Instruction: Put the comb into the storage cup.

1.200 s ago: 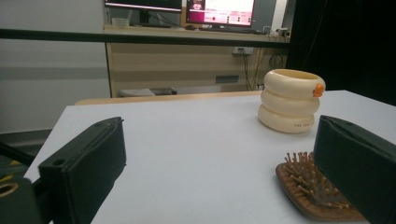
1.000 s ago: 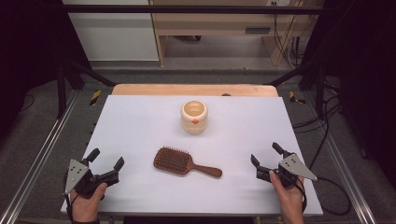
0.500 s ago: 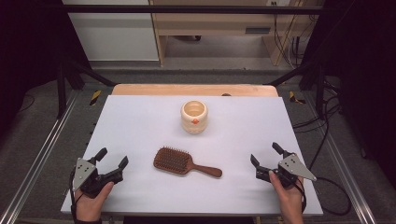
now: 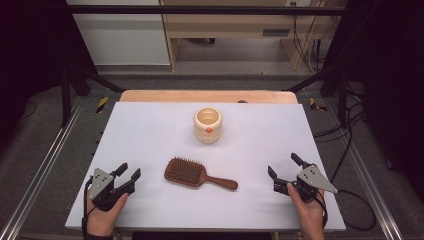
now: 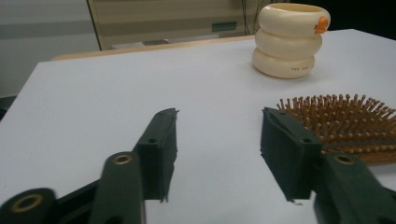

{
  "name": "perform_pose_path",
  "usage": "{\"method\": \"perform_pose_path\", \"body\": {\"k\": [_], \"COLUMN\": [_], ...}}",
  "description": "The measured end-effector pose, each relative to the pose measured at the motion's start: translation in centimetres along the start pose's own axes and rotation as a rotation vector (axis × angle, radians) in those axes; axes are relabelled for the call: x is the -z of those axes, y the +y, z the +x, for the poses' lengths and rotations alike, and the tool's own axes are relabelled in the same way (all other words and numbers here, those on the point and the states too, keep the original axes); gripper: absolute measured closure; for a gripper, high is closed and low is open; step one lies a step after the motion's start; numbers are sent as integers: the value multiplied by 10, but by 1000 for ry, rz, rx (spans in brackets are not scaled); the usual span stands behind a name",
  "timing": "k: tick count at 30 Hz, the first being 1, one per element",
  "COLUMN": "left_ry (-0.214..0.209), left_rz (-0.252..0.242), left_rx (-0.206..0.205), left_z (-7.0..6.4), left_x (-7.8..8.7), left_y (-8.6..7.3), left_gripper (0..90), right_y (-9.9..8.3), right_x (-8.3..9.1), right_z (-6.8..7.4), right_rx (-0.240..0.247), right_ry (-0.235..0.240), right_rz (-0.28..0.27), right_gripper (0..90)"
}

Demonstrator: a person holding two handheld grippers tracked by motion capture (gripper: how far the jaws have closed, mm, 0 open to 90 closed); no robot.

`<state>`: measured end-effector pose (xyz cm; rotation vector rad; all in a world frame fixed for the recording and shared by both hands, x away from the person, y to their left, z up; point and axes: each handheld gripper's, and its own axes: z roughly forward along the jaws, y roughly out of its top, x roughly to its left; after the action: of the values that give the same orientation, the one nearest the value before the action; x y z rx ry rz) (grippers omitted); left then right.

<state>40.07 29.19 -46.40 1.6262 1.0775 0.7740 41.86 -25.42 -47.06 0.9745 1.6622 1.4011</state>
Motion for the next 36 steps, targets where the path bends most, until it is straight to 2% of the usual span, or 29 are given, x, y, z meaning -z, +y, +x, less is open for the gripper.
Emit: {"method": "perform_pose_path", "body": {"k": [3, 6, 7, 11, 12, 14, 15, 16, 18, 20, 22, 24, 32, 36], "left_ry": [-7, -25, -28, -52, -57, -79, -88, -88, -89, -95, -96, -102, -118, -123], "left_rz": [7, 0, -3, 11, 20, 49, 88, 88, 131, 170, 180, 210, 249, 268], "left_rx": [16, -3, -9, -18, -18, 10, 12, 12, 9, 22, 24, 25, 59, 61], "left_z": [1, -2, -3, -5, -5, -4, -4, -4, -5, -10, -12, -16, -15, -17], "left_x": [-3, -4, -5, -15, -18, -26, -37, -37, -47, -56, -58, -58, -61, -64], "left_y": [1, 6, 8, 18, 21, 29, 37, 37, 42, 40, 37, 32, 25, 23], "left_gripper": [603, 666, 714, 770, 791, 836, 877, 897, 900, 900, 900, 900, 900, 900], "right_y": [0, -1, -1, -1, -1, -2, -2, -2, -2, -2, -2, -2, -1, -1], "right_x": [0, -1, -1, -2, -2, -2, -2, -2, -2, -2, -2, -1, -1, -2], "right_z": [0, 1, 1, 2, 2, 3, 4, 4, 4, 4, 4, 4, 5, 6], "right_rx": [1, 3, 5, 3, 5, 9, 11, 11, 11, 11, 10, 9, 9, 10], "right_ry": [0, -3, -6, -6, -4, -3, -2, -2, -2, -2, -3, -2, 2, 4], "right_rz": [7, 14, 19, 22, 21, 25, 27, 27, 27, 29, 31, 27, 26, 36], "right_gripper": [84, 82, 80, 78, 78, 78, 78, 78, 76, 75, 74, 74, 73, 71]}}
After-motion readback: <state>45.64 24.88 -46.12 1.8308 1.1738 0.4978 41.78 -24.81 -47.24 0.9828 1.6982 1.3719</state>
